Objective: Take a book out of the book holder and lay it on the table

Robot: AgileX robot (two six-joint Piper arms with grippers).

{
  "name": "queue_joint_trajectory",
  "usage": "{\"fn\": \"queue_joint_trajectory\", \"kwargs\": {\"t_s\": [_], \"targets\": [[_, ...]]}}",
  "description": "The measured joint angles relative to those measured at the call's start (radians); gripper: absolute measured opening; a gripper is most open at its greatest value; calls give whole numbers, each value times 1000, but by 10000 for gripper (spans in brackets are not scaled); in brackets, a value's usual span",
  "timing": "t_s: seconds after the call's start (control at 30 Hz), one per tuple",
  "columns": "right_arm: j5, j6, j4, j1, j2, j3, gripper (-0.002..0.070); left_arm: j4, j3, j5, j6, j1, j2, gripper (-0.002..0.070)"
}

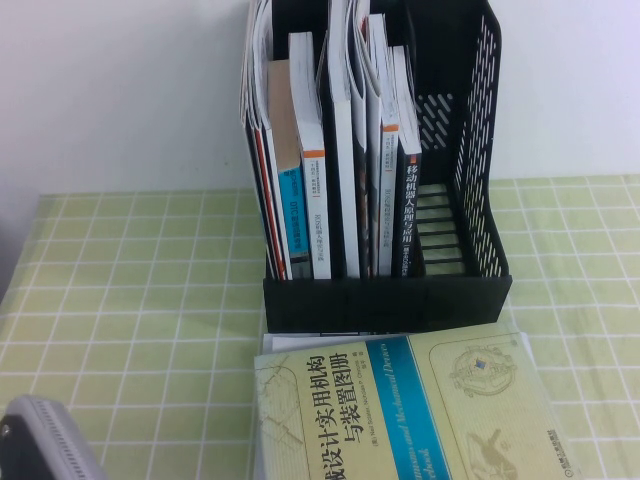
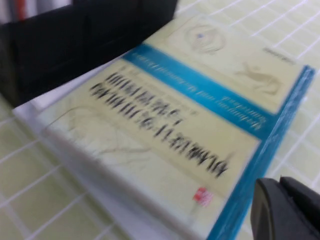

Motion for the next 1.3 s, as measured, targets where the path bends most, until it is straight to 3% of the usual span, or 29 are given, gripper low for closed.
{"fn": "queue_joint_trajectory", "kwargs": {"t_s": [0.17,0.3,1.13,1.3], "targets": [[23,65,0,0,-69,69,-1,-314,0,12,320,0,45,-2],[65,88,0,0,-96,76,-1,-442,0,-12,388,0,48,-2],[100,98,-2,0,-98,76,-1,-473,0,-21,413,0,48,-2],[100,98,-2,0,-98,76,-1,-518,11,-87,415,0,10,-2]]}}
